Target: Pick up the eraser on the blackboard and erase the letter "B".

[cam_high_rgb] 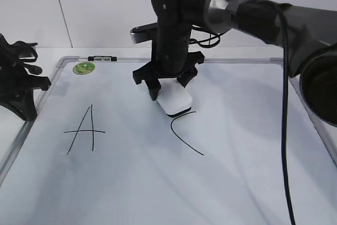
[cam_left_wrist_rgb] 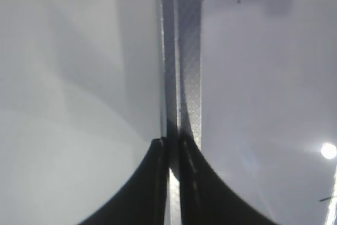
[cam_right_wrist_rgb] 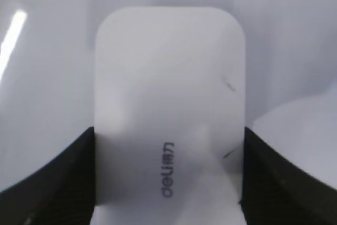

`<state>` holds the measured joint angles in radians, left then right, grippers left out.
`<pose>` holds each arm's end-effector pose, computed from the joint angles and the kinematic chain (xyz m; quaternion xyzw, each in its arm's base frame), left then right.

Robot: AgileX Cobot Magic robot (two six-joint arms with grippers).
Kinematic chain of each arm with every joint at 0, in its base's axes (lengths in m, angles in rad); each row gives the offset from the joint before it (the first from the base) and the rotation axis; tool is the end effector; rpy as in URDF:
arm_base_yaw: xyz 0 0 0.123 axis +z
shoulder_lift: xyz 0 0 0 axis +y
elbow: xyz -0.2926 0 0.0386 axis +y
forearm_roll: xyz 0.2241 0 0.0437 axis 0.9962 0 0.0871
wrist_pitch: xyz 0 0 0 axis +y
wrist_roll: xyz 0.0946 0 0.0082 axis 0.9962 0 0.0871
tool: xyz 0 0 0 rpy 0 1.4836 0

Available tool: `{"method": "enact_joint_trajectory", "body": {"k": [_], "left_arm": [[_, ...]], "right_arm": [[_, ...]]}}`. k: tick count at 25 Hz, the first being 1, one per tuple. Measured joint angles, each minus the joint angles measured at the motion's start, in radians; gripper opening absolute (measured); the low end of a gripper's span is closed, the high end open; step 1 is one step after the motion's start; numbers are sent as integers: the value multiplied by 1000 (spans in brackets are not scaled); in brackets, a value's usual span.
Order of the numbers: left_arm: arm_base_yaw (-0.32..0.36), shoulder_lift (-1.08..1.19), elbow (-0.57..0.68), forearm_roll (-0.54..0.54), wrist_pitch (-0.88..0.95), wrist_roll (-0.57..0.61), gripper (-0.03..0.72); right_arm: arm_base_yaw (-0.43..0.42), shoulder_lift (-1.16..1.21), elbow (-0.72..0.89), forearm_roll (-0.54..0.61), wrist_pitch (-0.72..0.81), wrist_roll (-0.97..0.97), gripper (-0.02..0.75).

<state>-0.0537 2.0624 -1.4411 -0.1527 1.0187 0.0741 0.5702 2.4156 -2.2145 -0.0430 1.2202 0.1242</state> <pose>0.3807 -0.0328 0.1737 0.0243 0.9975 -0.0652 0.0096 0.4187 0.2640 0.1942 -0.2244 0.9671 0.0205 0.1181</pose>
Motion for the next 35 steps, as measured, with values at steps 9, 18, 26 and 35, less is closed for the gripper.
{"method": "enact_joint_trajectory", "body": {"k": [9,18,26,35], "left_arm": [[0,0,0,0,0,0,16],[0,0,0,0,2,0,15],[0,0,0,0,2,0,16],[0,0,0,-14,4,2,15]], "right_arm": [[-2,-131,0,-109,18,13,559],[-138,-308,172,-119,18,41,559],[-306,-482,471,-106,18,46,559],[-423,-500,674,-26,-40,20,559]]}}
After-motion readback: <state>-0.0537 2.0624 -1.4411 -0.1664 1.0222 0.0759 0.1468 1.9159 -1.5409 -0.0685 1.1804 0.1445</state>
